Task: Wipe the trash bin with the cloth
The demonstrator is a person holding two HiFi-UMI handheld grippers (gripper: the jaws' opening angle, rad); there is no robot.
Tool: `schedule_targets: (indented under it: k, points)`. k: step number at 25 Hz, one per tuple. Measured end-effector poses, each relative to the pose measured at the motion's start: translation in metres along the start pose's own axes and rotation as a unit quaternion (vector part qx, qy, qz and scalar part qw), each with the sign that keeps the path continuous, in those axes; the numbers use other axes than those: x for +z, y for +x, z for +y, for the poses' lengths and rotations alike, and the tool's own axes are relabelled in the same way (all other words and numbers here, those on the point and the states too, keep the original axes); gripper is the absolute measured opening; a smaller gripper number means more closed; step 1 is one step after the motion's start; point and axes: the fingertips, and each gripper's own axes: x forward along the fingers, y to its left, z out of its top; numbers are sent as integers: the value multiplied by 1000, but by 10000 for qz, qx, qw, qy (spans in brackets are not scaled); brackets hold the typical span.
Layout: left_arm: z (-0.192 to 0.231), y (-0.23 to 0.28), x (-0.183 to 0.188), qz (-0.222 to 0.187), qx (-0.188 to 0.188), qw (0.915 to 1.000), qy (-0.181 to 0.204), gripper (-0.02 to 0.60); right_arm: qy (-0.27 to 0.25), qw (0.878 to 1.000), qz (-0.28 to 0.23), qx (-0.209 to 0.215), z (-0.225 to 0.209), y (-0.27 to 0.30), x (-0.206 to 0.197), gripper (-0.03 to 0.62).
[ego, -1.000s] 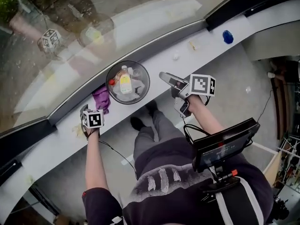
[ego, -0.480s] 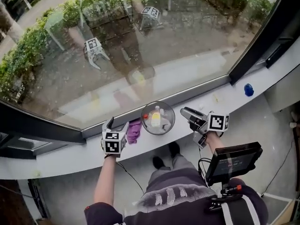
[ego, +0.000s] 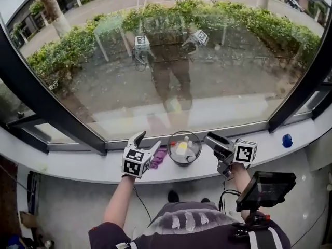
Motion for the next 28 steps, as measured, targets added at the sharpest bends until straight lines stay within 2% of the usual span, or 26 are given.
schedule_targets:
  k: [4, 5, 7, 8, 9, 11, 12, 17, 22, 25, 28]
  points:
    - [-38, 2, 18, -182, 32, 9998, -13, 284, -40, 9990, 115, 435, 15, -25, 2, 215]
    - [-54, 3, 25, -213, 32, 9998, -14, 263, -64, 9984, 140, 545, 18, -37, 4, 215]
    - [-87, 1, 37, -275, -7, 9996, 3, 151, -122, 9967, 164, 790, 25, -61, 11, 215]
    - [-105, -1, 42, -326, -98, 9994, 1, 59, -153, 9956, 173, 913, 28, -72, 13, 215]
    - [-123, -3, 47, -390, -239, 9989, -29, -3, -192, 9944, 186, 1020, 31, -82, 15, 205]
    - [-158, -7, 54, -492, -503, 9974, -127, -3, -295, 9925, 224, 1163, 35, -98, 14, 22]
    - [-173, -8, 57, -522, -563, 9969, -146, -3, -341, 9916, 270, 1219, 35, -104, 12, -2]
    - [-215, -22, 55, -490, -401, 9979, -147, -3, -321, 9856, 583, 1552, 33, -116, -13, -2]
    - [-215, -58, 45, -448, -153, 9965, -693, -3, 72, 9779, 676, 1975, 42, -98, -39, -2]
    - [-209, -75, 47, -483, 37, 9955, -810, -3, 219, 9713, 831, 2217, 58, -85, -49, -2]
    - [-210, -88, 41, -567, 188, 9936, -954, -3, 142, 9669, 1090, 2303, 71, -84, -64, -2]
